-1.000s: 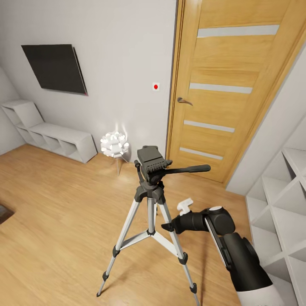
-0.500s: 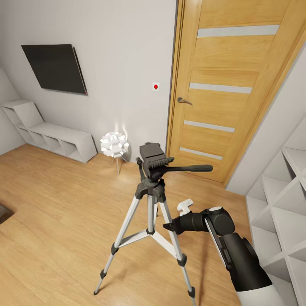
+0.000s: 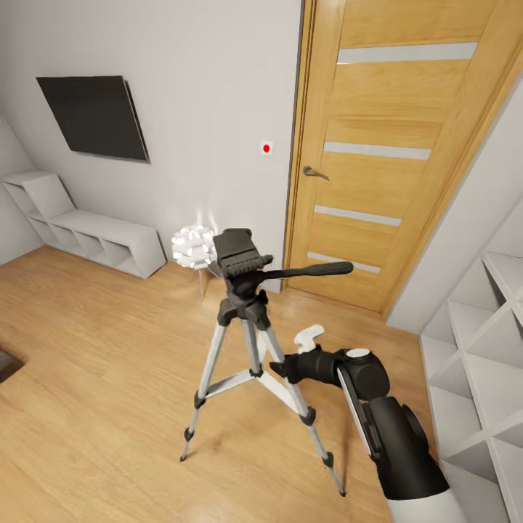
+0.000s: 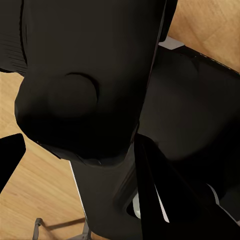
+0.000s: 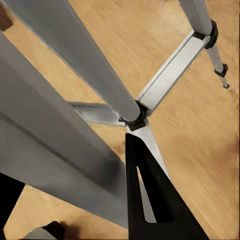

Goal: Attach the digital camera to the camera tripod in the bedroom.

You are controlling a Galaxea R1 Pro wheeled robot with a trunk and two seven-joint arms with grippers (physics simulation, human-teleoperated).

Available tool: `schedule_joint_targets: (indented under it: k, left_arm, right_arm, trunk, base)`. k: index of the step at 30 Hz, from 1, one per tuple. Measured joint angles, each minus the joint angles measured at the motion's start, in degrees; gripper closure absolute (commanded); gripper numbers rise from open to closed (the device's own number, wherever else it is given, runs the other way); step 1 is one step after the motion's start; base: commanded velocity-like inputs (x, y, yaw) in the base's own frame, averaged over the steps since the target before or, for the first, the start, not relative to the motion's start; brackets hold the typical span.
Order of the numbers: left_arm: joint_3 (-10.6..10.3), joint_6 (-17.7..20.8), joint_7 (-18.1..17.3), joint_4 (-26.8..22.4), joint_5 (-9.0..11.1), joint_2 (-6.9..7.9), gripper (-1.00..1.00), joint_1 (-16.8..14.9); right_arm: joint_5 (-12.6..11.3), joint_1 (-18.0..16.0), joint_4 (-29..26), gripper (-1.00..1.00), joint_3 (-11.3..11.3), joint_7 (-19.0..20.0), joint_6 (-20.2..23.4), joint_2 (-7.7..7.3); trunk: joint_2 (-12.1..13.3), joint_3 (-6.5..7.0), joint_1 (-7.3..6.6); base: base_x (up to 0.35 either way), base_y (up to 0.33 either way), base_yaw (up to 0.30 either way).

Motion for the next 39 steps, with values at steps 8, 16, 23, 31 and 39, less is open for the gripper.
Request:
schedule_joint_targets:
  k: [8, 16, 23, 31, 39]
  left_arm:
    - [0.00, 0.00, 0.00, 0.00, 0.00, 0.00, 1.00, -0.01]
    - [0.00, 0.00, 0.00, 0.00, 0.00, 0.00, 1.00, -0.01]
    - [0.00, 0.00, 0.00, 0.00, 0.00, 0.00, 1.00, -0.01]
    - [0.00, 0.00, 0.00, -0.01, 0.00, 0.00, 1.00, -0.01]
    - [0.00, 0.00, 0.00, 0.00, 0.00, 0.00, 1.00, -0.01]
  right_arm:
    - [-0.83, 0.03, -0.23, 1.00, 4.13, -8.60, -4.31, 3.31]
    - [-1.57, 0.05, 0.26, 1.00, 4.70, -14.74, -8.73, 3.52]
    - [-1.69, 0.05, 0.50, 1.00, 4.23, -14.82, -8.50, 3.40]
    - [-13.23, 0.06, 0.64, 1.00, 1.11, -14.33, -4.41, 3.24]
    - [-16.87, 0.05, 0.60, 1.00, -1.74, -14.56, -0.89, 3.06]
  trunk:
    - [0.02, -0.01, 0.00]
    - [0.02, -0.01, 0.01]
    - [0.03, -0.01, 0.01]
    - [0.02, -0.02, 0.00]
    - [0.02, -0.01, 0.01]
  base:
    - [0.000, 0.000, 0.000]
    - [0.000, 0.000, 0.000]
    - [0.000, 0.000, 0.000]
    - [0.000, 0.000, 0.000]
    - [0.000, 0.000, 0.000]
